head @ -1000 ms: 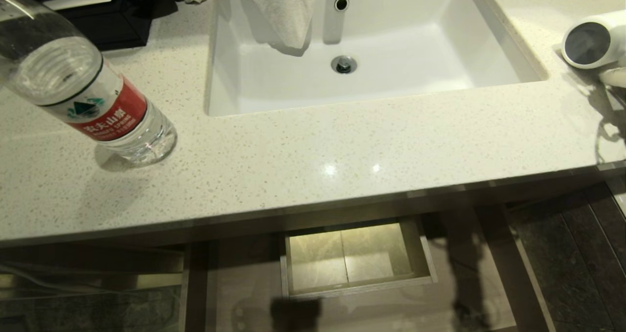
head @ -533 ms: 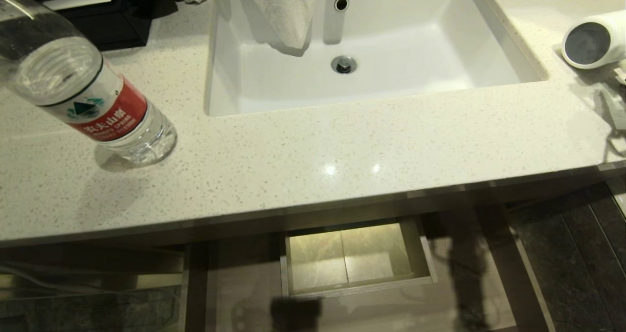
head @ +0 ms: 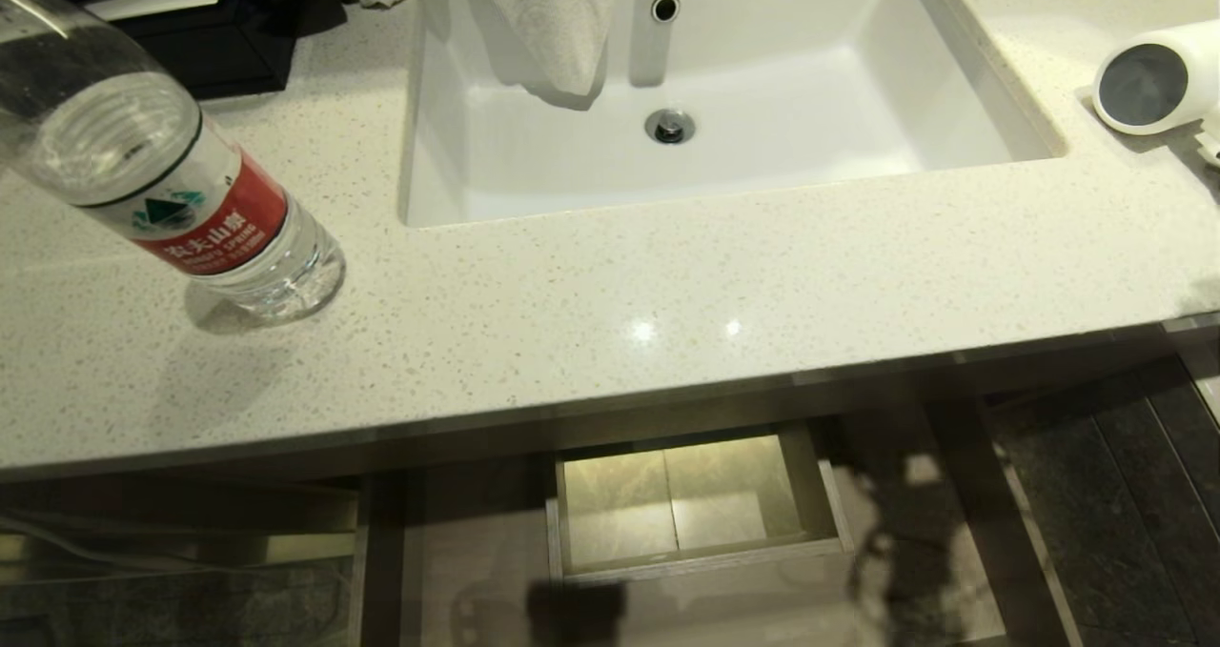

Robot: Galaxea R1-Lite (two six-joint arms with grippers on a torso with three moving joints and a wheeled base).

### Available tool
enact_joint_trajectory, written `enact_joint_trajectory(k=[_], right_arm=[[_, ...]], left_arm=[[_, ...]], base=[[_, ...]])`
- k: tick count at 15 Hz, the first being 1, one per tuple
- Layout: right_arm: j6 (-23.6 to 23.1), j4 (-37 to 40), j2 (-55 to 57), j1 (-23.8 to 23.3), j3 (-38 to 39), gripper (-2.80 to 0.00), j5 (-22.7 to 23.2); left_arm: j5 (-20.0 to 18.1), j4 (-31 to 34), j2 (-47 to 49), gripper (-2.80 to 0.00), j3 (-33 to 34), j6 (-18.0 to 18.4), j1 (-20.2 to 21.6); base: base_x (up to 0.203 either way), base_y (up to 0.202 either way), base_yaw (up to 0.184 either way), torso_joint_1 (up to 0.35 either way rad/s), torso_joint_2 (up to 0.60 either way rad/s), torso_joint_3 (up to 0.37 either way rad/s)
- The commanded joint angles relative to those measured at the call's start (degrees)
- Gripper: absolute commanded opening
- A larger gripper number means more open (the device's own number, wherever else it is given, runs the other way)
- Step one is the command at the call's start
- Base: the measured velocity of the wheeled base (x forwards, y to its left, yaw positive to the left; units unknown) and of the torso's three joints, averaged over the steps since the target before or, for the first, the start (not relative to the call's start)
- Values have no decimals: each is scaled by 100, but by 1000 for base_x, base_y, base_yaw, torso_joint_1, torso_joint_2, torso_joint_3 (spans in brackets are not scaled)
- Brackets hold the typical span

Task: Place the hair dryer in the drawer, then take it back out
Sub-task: Close the drawer

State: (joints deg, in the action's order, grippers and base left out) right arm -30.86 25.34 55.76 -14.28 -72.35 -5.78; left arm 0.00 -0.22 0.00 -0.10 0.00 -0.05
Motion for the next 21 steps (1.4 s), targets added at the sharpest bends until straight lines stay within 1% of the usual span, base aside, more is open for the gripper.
enact_joint_trajectory(k=[1,2,4,6,8,11,15,16,19,21], right_arm=[[0,599,-565,-12,45,-280,-428],[73,689,-668,-19,38,-280,-576],[485,892,-871,-38,84,-280,-963],[648,1179,-1019,-48,63,-280,-1151],[669,1353,-1158,-49,29,-280,-1161],[669,1395,-1357,-49,36,-280,-1107],[683,1114,-1429,-49,92,-280,-1110],[768,1087,-1461,-42,159,-280,-1110],[792,1074,-1458,-49,252,-280,-1149],[946,1077,-1464,-49,283,-280,-1163]], left_arm=[[0,-4,4,-280,1,0,-4],[0,-4,0,-280,1,0,-4],[0,-4,9,-280,1,0,-4],[0,-4,4,-280,1,0,-4],[0,-4,8,-280,1,0,-4],[0,-4,9,-280,1,0,-4],[0,-4,0,-280,1,0,-4],[0,-4,9,-280,1,0,-4],[0,-4,8,-280,1,0,-4],[0,-4,2,-280,1,0,-4]], base=[[0,0,0,0,0,0],[0,0,0,0,0,0],[0,0,0,0,0,0],[0,0,0,-88,53,-38],[0,0,0,-290,159,-133],[0,0,0,-362,160,-177],[0,0,0,-351,133,-218],[0,0,0,-341,113,-236],[0,0,0,-327,76,-255],[0,0,0,-323,47,-274]])
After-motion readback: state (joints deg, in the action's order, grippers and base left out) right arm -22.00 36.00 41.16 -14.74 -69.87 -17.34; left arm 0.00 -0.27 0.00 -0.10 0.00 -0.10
